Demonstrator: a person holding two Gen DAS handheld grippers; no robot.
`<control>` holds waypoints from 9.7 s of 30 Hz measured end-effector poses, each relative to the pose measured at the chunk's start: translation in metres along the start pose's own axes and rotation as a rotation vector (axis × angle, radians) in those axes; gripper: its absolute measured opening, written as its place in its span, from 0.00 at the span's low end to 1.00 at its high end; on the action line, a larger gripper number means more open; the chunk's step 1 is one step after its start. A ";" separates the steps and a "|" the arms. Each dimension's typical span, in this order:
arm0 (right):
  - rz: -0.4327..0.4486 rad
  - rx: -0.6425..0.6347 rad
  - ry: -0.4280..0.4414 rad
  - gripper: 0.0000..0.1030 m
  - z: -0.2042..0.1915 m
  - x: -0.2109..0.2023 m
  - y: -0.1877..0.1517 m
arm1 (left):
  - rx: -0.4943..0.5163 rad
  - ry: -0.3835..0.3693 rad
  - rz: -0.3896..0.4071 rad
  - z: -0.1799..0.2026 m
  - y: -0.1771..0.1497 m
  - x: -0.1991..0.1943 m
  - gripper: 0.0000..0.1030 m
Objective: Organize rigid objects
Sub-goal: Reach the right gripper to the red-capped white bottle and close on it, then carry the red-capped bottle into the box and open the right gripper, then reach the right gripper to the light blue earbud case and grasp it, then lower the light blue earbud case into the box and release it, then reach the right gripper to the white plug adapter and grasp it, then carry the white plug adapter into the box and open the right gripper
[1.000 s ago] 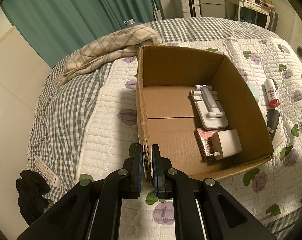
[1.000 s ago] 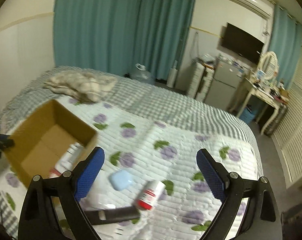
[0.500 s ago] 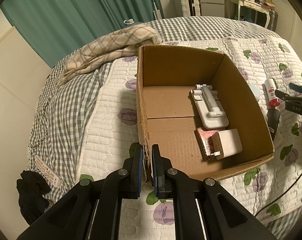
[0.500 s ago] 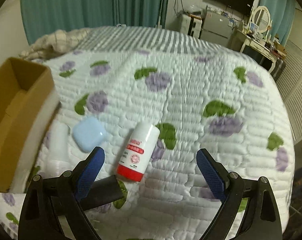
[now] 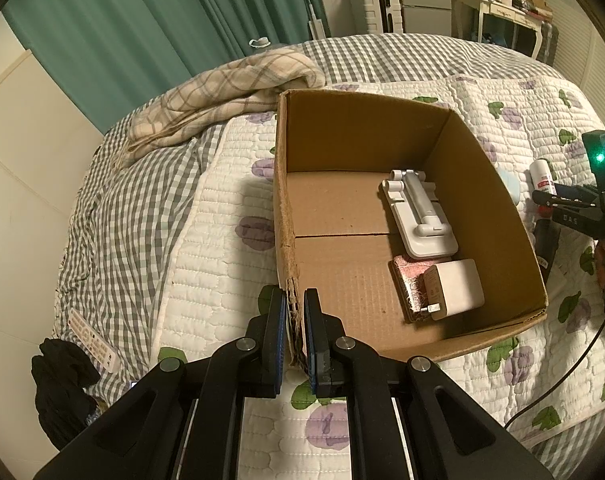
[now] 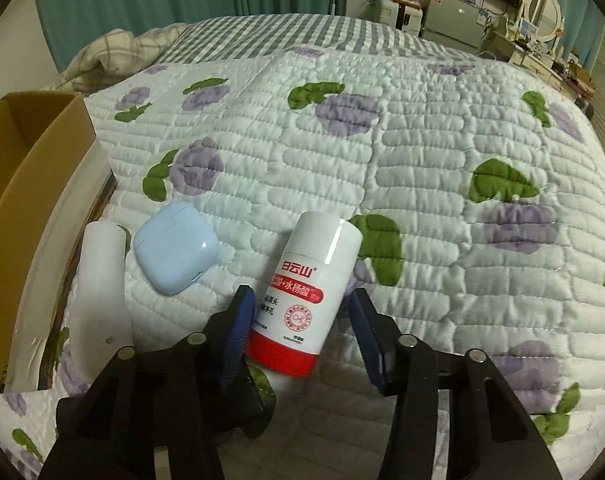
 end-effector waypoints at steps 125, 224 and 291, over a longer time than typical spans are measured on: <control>0.096 -0.182 0.142 0.71 -0.064 -0.002 0.025 | -0.005 0.006 -0.014 0.001 0.001 0.002 0.08; 0.471 -0.193 0.121 0.93 -0.080 -0.232 0.076 | -0.005 0.003 -0.009 0.006 0.005 0.005 0.08; 0.001 -0.367 0.037 0.70 -0.081 -0.093 -0.087 | -0.006 0.001 -0.006 0.005 0.002 0.003 0.08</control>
Point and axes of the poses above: each gripper's, at about its wrist camera, not at the fingertips, and x roughly the way its jaws point, z to its right, y to its top, the point moved 9 cm from there along x, roughly the way its jaws point, and after that the axes turned 5 degrees about -y, right-handed, at the moved point
